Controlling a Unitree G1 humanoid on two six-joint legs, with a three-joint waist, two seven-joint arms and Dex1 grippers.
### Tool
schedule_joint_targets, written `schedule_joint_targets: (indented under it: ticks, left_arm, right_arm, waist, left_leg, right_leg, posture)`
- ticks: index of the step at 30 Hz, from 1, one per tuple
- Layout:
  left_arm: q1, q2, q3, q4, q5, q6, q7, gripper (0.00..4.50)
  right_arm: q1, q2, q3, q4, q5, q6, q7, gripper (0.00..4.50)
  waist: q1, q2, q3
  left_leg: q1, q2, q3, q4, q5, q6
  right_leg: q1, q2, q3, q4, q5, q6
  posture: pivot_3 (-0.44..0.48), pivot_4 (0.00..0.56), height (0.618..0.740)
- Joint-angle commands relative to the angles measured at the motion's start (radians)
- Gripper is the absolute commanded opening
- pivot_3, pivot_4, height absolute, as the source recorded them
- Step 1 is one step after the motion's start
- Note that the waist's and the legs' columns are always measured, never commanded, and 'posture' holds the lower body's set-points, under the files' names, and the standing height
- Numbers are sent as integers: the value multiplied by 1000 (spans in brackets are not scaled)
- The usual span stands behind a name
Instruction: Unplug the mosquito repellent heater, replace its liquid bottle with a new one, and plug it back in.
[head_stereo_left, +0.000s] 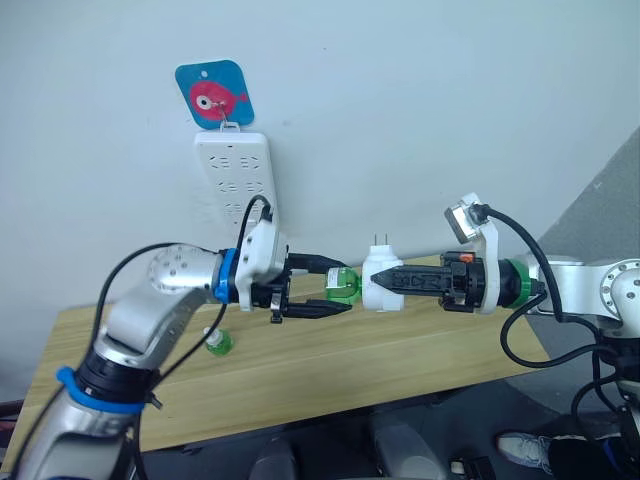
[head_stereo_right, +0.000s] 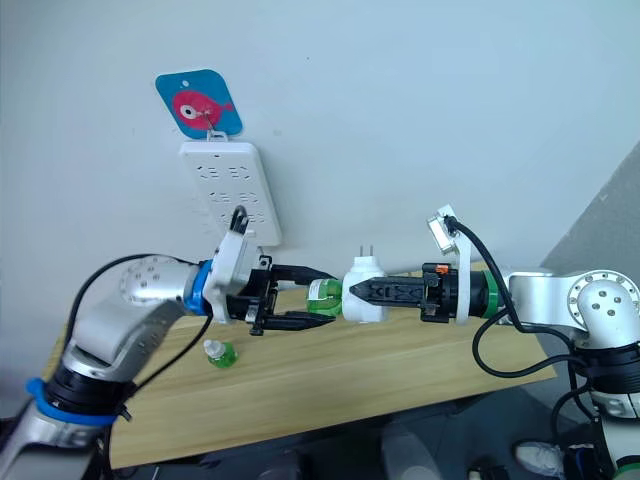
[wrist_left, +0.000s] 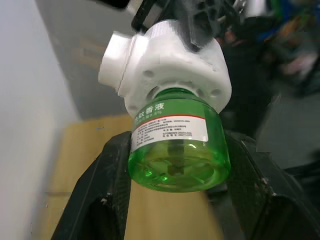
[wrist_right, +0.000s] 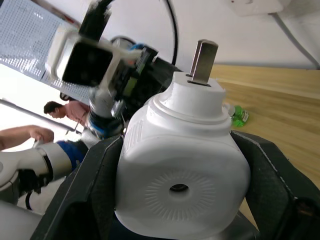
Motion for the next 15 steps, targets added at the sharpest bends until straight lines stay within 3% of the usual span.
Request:
schedule_joint_targets:
  ticks: [1,6,13,15]
  left_arm:
    - [-74,45,24,99,-88,286,13,2255]
    - [-192,-27,73,216,-223,563,103,2255]
    - [-177,-59,114,214,-210,547,122,2255]
    - [-165,-51,108,199,-188,509,100,2990]
  right_arm:
    - [-26,-45,-41,-13,-9,19,54,3070]
    - [-41,-44,-34,-36,-63,25,103,3070]
    - [-39,-45,-34,-41,-65,16,113,3070]
    - [-39,-45,-34,-40,-61,14,111,3070]
  waist:
    - [1,0,0]
    - [1,-1,0]
    - [1,-1,0]
    - [2,-1,0]
  left_leg:
    - [0,0,0,0,-1,1]
    - [-1,0,0,0,-1,1]
    - [-1,0,1,0,-1,1]
    - [0,0,1,0,-1,1]
  right_leg:
    - [0,0,0,0,0,0]
    - [0,0,0,-1,0,0]
    - [-1,0,1,-1,0,0]
    - [-1,0,1,-1,0,0]
  posture:
    - [-200,115,736]
    - [-206,113,736]
    - [-206,113,736]
    - [-206,113,736]
